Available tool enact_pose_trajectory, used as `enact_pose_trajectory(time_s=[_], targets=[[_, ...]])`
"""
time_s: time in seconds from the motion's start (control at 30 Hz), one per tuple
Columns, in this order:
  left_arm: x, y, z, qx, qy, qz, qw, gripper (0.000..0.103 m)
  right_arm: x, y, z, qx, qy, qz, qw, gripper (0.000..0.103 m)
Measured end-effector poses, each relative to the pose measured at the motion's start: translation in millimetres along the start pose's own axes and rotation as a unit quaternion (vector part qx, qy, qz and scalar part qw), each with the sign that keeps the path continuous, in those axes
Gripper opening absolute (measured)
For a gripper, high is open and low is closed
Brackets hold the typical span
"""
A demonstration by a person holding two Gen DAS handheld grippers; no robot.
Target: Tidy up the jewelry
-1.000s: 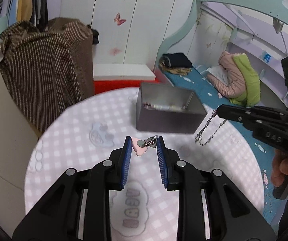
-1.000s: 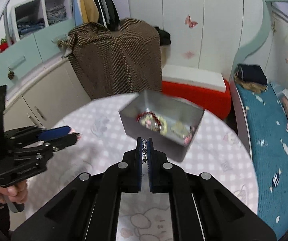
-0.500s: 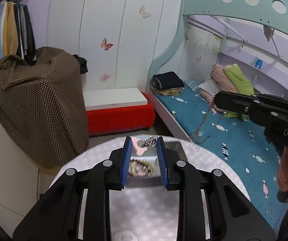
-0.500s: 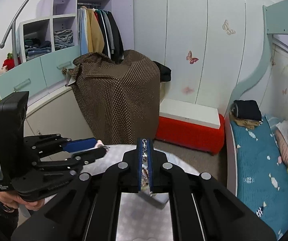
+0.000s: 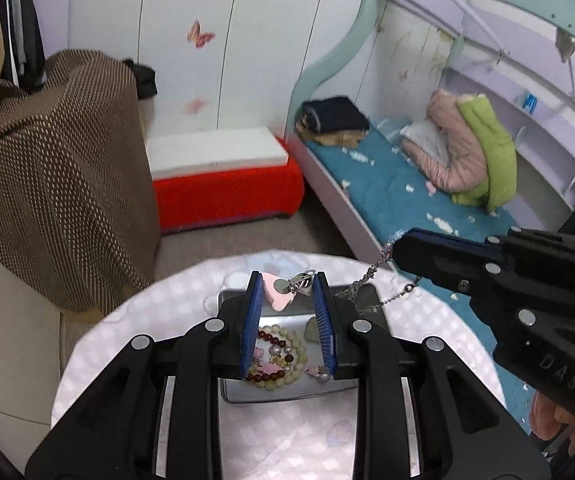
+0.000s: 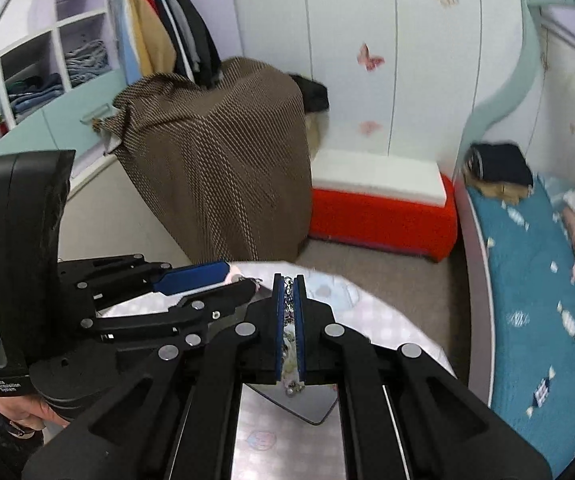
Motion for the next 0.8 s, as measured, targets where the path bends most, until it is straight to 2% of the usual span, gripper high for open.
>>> enact_pose_trajectory(time_s=[0.07,0.1,0.13,0.2,0.27,0.33,0.37,0.4,0.43,0.63,0.8], targets=[[-5,11,-1,0.001,0.002,0.013,0.9999,0.027,-8,6,-10,-0.005,0.015,0.009,1.000,0.007],[-8,15,-1,0.001,0.005,0.020,0.9998,0.040,-10,7,-14,-0.006,0.022,0.009,1.000,0.007],[-9,18,0,0.005,0.004,0.024,0.9997,0.067,-13,8,-18,-0.004,0.033,0.008,0.999,0.008],[-10,17,6,0.024,-0.002,0.011,0.9996,0.087,-16,6,-22,-0.002,0.045,0.008,0.999,0.016],[-10,14,9,0.027,-0.002,0.007,0.9996,0.089,-17,3,-23,-0.002,0.052,0.004,0.999,0.028],[-10,9,13,0.036,-0.006,0.003,0.9993,0.092,-17,-4,-24,-0.005,0.057,-0.005,0.998,0.049],[-11,5,16,0.044,-0.007,-0.001,0.9990,0.093,-16,-6,-25,-0.005,0.061,-0.011,0.998,0.075],[-12,1,18,0.048,-0.008,-0.006,0.9988,0.094,-15,-10,-25,-0.006,0.066,-0.022,0.998,0.091],[-12,-3,18,0.054,-0.009,-0.010,0.9985,0.095,-14,-17,-24,-0.006,0.071,-0.038,0.997,0.095],[-22,-40,28,0.098,-0.014,-0.041,0.9942,0.097,-18,-31,-21,-0.015,0.094,-0.054,0.994,0.096],[-35,-75,36,0.121,-0.020,-0.064,0.9904,0.097,-25,-53,-1,-0.030,0.090,-0.081,0.992,0.096]])
Point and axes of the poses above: each gripper's, at about its wrist camera, not at the fingertips, and y roughly the way its jaws point, z to its left, x to its top, the point moved 7 cm from there along y, roughly the way its jaws point, and after that the axes turned 15 degrees about x, right-handed, at the moved point
